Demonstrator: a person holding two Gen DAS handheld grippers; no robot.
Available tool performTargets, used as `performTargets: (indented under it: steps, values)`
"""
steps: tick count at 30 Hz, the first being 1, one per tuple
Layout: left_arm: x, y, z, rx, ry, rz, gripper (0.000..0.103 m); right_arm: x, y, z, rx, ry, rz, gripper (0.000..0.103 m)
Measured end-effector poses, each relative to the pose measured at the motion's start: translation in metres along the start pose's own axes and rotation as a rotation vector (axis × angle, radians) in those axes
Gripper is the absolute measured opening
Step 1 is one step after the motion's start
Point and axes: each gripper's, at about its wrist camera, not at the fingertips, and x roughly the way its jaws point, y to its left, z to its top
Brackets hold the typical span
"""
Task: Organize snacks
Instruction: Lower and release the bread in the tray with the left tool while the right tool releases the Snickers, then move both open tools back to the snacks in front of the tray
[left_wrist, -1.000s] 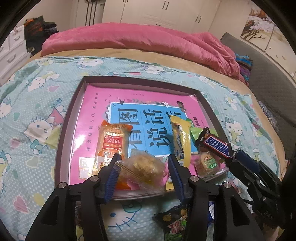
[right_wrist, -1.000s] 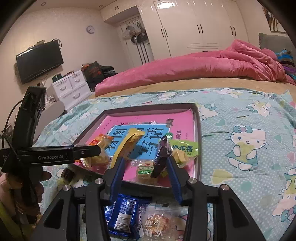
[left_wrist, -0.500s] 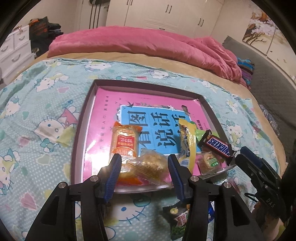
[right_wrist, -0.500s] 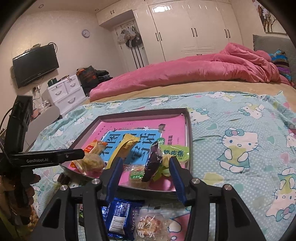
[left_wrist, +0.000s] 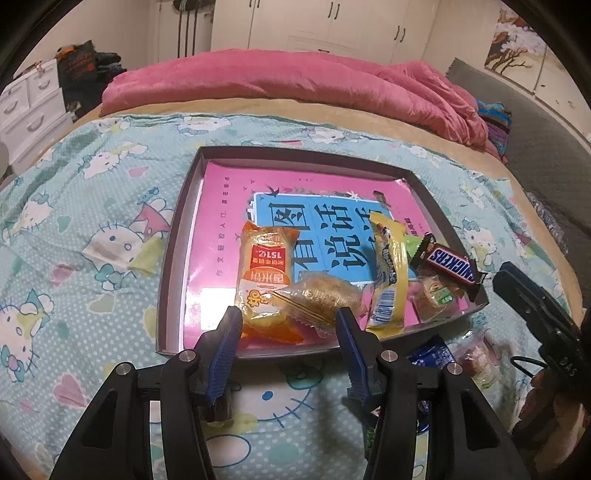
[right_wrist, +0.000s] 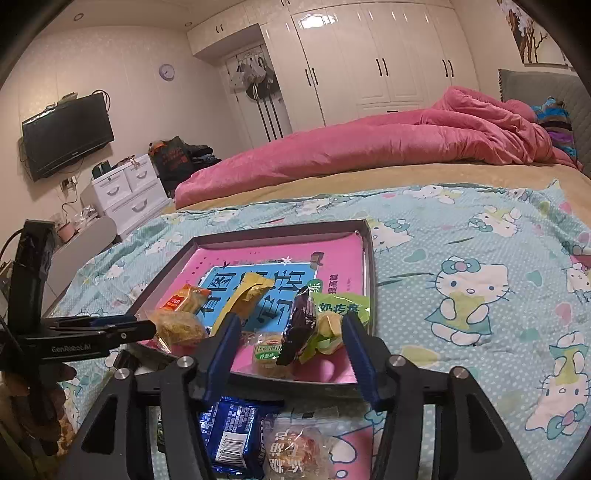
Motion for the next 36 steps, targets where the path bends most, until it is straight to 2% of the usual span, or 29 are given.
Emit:
performTargets:
  steps: [6, 10, 13, 19, 25, 36]
  values:
    - [0.006, 0.001, 0.002, -0.006, 0.001, 0.025, 0.055, -0.001, -0.002, 0.001, 0.005, -0.004, -0.006, 0.06]
    - [0.005, 0.004, 0.004, -0.019, -0.006, 0.036, 0.061, -0.002, -0.001, 0.0, 0.003, -0.006, -0.01, 0.061]
    - [0.001, 0.006, 0.005, -0.029, -0.017, 0.026, 0.062, -0.003, -0.002, 0.001, 0.003, -0.012, -0.015, 0.065]
    - [-0.01, 0.007, 0.009, -0.05, -0.035, -0.009, 0.069, -0.008, -0.008, 0.002, 0.021, -0.025, -0.031, 0.065]
    - [-0.022, 0.001, 0.009, -0.039, -0.049, -0.037, 0.071, -0.012, -0.015, 0.003, 0.041, -0.031, -0.049, 0.066]
    - [-0.035, -0.01, 0.003, -0.026, -0.046, -0.085, 0.076, -0.02, -0.008, 0.002, 0.002, -0.032, -0.09, 0.069]
